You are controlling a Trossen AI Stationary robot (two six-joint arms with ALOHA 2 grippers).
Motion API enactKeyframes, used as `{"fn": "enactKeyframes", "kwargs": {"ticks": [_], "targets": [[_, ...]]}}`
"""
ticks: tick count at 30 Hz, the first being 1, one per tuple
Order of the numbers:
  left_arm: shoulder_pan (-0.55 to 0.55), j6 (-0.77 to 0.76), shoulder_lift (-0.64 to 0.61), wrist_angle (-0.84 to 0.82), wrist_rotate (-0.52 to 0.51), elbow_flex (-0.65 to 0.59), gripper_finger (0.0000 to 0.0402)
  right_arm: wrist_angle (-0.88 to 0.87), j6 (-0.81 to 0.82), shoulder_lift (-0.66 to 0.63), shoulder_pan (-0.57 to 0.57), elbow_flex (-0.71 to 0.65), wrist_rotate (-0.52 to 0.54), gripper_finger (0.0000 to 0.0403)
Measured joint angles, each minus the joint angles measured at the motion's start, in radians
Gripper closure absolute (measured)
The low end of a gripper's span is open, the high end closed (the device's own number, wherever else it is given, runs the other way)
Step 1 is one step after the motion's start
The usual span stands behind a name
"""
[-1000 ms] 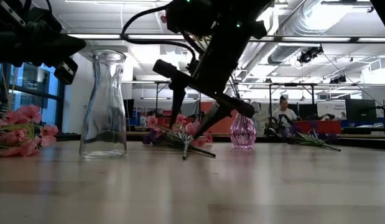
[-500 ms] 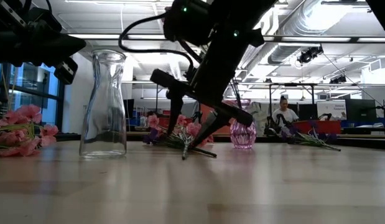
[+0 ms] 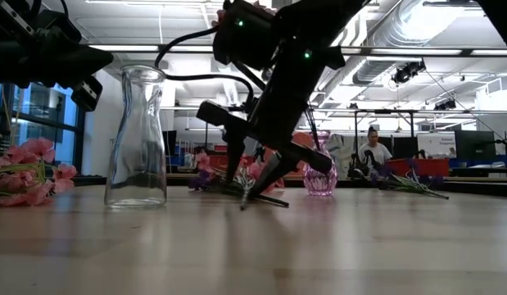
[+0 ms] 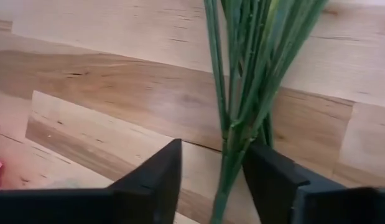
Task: Sort flowers into vase by color
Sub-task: Put the top pink flowers into the purple vase
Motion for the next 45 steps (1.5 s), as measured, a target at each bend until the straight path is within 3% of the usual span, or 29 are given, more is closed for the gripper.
{"fn": "enactKeyframes", "kwargs": {"ticks": [7, 13, 23, 33, 38, 45], "targets": [[0.000, 0.000, 0.000, 0.000, 0.000, 0.000, 0.0401, 0.006, -0.066, -0.003, 0.000, -0.001, -0.002, 0.0387], [0.000, 0.000, 0.000, 0.000, 0.000, 0.000, 0.0401, 0.087, -0.297, -0.055, 0.005, -0.002, -0.105, 0.0396], [0.000, 0.000, 0.000, 0.000, 0.000, 0.000, 0.0401, 0.143, -0.559, -0.237, 0.008, -0.002, -0.127, 0.0400], [0.000, 0.000, 0.000, 0.000, 0.000, 0.000, 0.0401, 0.460, -0.850, -0.399, 0.024, -0.002, -0.318, 0.0401], [0.000, 0.000, 0.000, 0.001, 0.000, 0.000, 0.0401, 0.436, -0.952, -0.514, 0.065, -0.002, -0.218, 0.0402], [0.000, 0.000, 0.000, 0.000, 0.000, 0.000, 0.0401, 0.196, -1.051, -0.714, 0.166, -0.051, -0.003, 0.0402]]}}
